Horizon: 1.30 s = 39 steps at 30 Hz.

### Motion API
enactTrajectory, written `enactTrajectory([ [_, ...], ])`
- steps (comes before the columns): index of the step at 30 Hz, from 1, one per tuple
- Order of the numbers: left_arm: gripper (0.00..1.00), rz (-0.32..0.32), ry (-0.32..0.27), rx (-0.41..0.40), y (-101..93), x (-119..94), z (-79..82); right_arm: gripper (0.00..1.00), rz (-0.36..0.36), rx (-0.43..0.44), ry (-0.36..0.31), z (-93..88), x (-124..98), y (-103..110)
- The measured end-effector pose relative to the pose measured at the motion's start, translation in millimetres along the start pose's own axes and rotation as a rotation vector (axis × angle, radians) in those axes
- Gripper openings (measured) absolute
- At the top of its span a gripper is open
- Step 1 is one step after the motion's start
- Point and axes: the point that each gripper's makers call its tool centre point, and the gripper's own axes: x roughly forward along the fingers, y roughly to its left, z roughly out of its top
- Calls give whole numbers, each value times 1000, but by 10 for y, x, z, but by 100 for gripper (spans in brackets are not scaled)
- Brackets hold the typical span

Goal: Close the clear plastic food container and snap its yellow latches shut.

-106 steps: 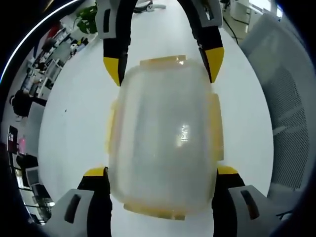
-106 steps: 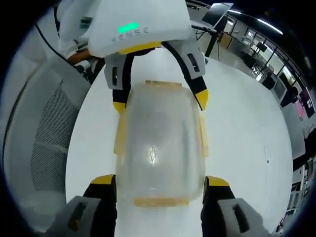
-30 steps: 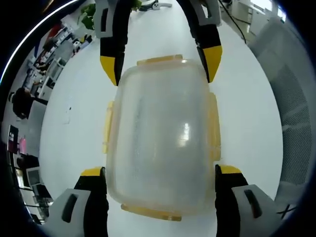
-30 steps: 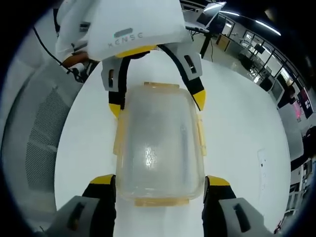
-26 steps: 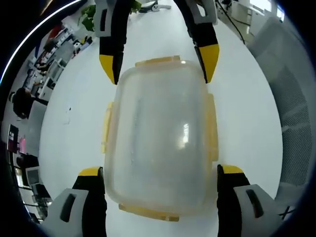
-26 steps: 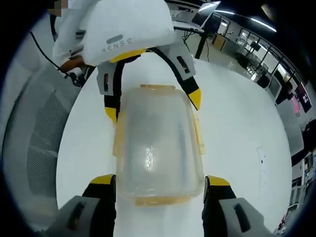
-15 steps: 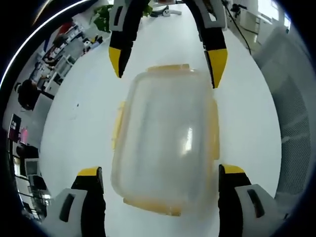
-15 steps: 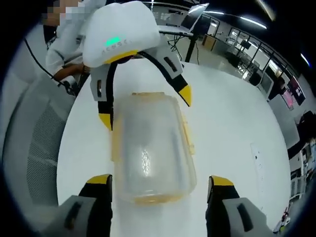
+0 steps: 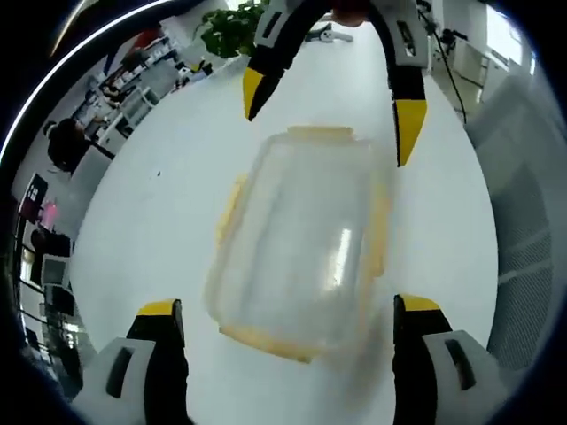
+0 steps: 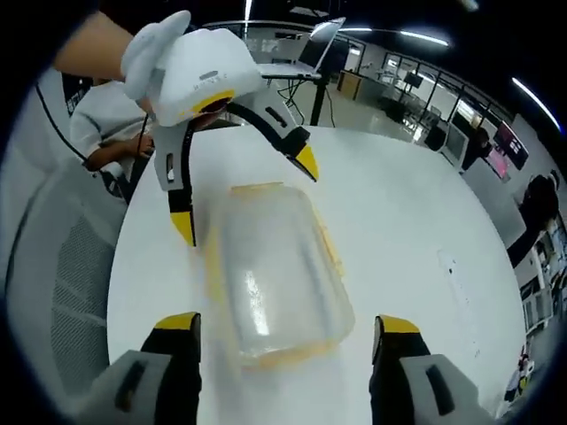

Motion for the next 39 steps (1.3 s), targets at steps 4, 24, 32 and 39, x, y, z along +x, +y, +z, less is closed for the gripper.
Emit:
enactTrajectory([
  [4, 96, 9, -14, -20, -15, -33, 5, 76, -14, 30, -22, 5, -40, 14],
  [24, 96, 58, -72, -122, -82, -236, -129, 76, -86, 120, -90, -18, -168, 104],
  [32, 95, 74, -87, -147, -139, -315, -177, 76, -107, 154, -110, -1, -232, 128],
  [39, 94, 86, -105, -181, -199, -364, -203, 76, -122, 181, -130, -25, -271, 191],
])
